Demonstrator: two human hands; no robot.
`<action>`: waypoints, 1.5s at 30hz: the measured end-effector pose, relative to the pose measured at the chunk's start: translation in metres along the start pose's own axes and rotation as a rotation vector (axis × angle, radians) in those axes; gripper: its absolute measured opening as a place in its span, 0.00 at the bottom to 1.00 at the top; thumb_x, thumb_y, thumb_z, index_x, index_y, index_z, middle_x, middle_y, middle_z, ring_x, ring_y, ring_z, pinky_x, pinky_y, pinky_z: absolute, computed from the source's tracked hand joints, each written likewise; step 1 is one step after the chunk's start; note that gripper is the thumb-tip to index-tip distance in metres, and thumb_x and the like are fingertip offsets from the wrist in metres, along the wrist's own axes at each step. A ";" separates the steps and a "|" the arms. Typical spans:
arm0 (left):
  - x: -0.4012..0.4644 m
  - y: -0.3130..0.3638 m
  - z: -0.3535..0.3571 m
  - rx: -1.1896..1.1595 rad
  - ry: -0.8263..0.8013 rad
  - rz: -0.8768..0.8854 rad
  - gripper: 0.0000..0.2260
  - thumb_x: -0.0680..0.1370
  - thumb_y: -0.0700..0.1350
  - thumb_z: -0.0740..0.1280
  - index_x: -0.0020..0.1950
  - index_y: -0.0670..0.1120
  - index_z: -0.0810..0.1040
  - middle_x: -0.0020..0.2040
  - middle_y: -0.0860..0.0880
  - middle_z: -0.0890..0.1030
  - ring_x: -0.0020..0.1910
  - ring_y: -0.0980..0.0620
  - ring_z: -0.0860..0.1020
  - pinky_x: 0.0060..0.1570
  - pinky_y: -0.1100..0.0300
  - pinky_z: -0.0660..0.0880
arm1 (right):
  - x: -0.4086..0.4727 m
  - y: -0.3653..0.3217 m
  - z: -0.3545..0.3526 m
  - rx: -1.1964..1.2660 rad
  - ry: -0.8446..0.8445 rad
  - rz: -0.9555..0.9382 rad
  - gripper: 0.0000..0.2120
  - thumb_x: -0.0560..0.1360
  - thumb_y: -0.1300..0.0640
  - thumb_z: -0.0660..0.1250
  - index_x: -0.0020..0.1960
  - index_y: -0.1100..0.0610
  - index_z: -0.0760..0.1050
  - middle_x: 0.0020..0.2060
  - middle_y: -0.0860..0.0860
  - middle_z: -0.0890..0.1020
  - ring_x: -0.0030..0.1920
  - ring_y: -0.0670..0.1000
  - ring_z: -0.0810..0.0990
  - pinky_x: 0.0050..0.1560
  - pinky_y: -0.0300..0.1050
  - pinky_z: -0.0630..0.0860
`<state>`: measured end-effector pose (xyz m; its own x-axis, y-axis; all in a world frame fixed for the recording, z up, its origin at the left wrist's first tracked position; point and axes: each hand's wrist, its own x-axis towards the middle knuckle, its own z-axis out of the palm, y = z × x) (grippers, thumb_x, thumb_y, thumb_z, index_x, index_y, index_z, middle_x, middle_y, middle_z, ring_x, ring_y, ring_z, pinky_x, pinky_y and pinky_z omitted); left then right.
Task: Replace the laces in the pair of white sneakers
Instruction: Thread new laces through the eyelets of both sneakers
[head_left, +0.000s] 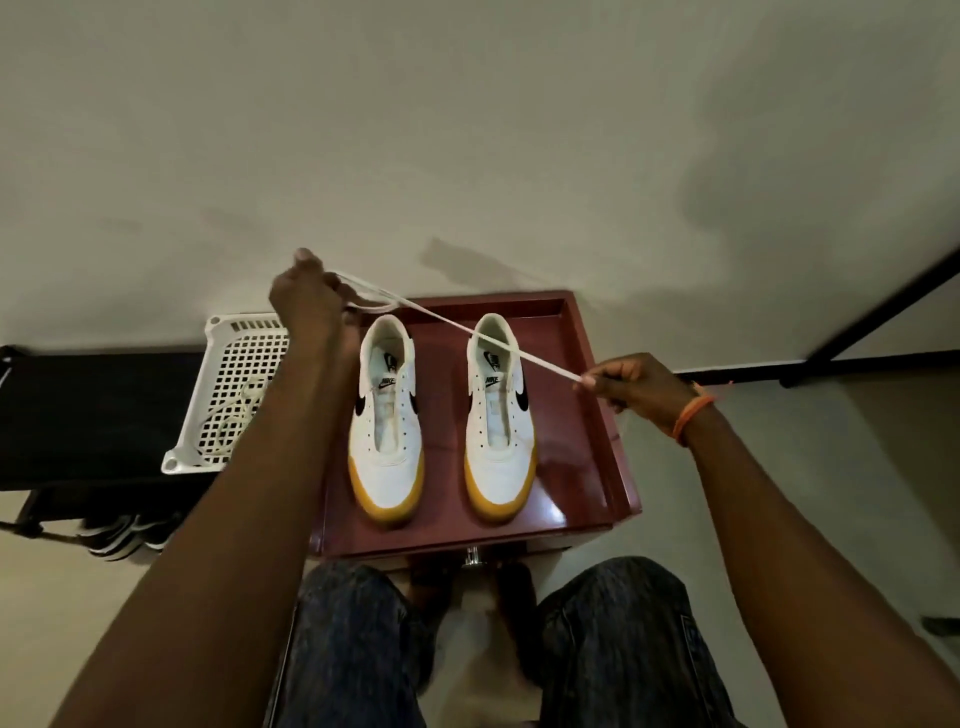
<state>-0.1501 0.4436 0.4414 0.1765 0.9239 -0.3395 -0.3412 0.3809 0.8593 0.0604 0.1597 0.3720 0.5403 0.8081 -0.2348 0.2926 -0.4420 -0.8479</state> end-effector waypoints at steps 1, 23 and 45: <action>0.008 0.009 -0.003 -0.044 0.031 0.024 0.13 0.84 0.45 0.58 0.39 0.47 0.68 0.23 0.53 0.66 0.19 0.55 0.66 0.21 0.69 0.56 | 0.001 0.013 0.000 -0.093 -0.004 0.027 0.06 0.77 0.61 0.69 0.47 0.62 0.83 0.28 0.52 0.75 0.26 0.41 0.70 0.33 0.37 0.71; -0.093 -0.117 0.023 0.824 -0.429 0.353 0.12 0.85 0.47 0.55 0.47 0.42 0.69 0.36 0.54 0.73 0.33 0.64 0.74 0.32 0.67 0.67 | 0.022 -0.085 0.067 0.197 -0.060 -0.087 0.12 0.81 0.60 0.62 0.46 0.69 0.75 0.30 0.55 0.72 0.27 0.50 0.72 0.30 0.44 0.70; -0.021 -0.046 0.082 0.417 -0.238 0.321 0.13 0.82 0.52 0.56 0.40 0.48 0.69 0.31 0.51 0.70 0.28 0.52 0.67 0.37 0.50 0.69 | 0.033 0.010 0.087 0.691 -0.262 0.377 0.18 0.84 0.52 0.56 0.56 0.64 0.77 0.28 0.49 0.67 0.26 0.46 0.64 0.26 0.38 0.64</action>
<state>-0.0620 0.4039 0.4403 0.3438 0.9389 0.0170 -0.0276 -0.0080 0.9996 0.0129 0.2162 0.3146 0.2791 0.7558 -0.5924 -0.4680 -0.4316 -0.7712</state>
